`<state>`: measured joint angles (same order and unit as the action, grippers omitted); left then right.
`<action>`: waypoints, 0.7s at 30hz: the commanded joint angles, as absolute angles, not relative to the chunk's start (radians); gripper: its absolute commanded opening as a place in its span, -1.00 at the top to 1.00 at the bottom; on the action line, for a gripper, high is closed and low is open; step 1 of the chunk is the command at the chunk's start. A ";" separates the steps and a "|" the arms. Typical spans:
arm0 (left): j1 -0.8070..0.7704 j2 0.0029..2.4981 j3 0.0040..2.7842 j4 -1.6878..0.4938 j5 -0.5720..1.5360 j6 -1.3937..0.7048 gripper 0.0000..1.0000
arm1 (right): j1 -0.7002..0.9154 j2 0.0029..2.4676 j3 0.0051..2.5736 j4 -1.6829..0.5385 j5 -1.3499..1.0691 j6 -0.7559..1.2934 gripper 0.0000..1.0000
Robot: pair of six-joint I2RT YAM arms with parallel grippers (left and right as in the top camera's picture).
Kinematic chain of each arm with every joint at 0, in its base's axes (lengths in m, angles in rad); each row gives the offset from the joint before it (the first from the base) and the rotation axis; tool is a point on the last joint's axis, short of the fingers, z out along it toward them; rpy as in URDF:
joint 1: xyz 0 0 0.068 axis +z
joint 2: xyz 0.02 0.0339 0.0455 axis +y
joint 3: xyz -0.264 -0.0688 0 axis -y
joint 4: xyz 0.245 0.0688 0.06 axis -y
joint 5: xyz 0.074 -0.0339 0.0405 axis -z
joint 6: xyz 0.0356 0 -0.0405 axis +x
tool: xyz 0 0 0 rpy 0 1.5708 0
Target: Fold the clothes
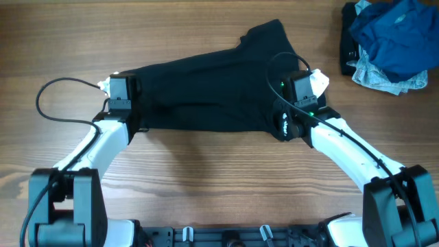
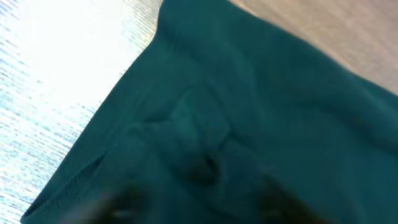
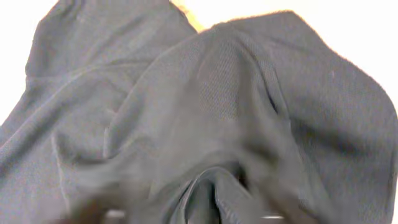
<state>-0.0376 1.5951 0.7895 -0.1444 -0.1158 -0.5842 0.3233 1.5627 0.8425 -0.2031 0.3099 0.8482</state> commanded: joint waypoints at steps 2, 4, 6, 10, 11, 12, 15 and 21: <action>-0.041 1.553 0.805 -0.171 -0.155 -0.553 -0.86 | 0.316 1.507 0.888 -0.269 0.335 0.733 -0.99; -0.041 1.422 0.807 -0.279 -0.142 -0.554 -0.90 | 0.316 1.379 0.942 -0.415 0.211 0.705 -0.99; -0.041 1.346 0.806 -0.399 -0.116 -0.569 -0.85 | 0.316 1.299 0.947 -0.536 0.009 0.659 -0.92; -0.041 1.376 0.806 -0.559 -0.015 -0.637 -0.85 | 0.316 1.325 0.930 -0.824 -0.125 0.796 -0.80; -0.041 1.409 0.806 -0.550 -0.015 -0.637 -0.98 | 0.316 1.355 0.921 -0.821 -0.125 0.801 -0.75; -0.041 1.428 0.806 -0.546 -0.015 -0.637 -0.99 | 0.316 1.382 0.918 -0.815 -0.126 0.828 -0.63; -0.041 1.454 0.806 -0.543 -0.015 -0.637 -0.99 | 0.316 1.486 0.916 -0.773 -0.159 0.878 -0.42; -0.041 1.454 0.806 -0.543 -0.015 -0.637 -0.99 | 0.316 1.611 0.916 -0.705 -0.131 0.921 -0.37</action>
<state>-0.0376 1.4467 0.8051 -0.5457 -0.0269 -0.6270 0.3180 1.5791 0.9230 -0.7242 -0.1421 0.8970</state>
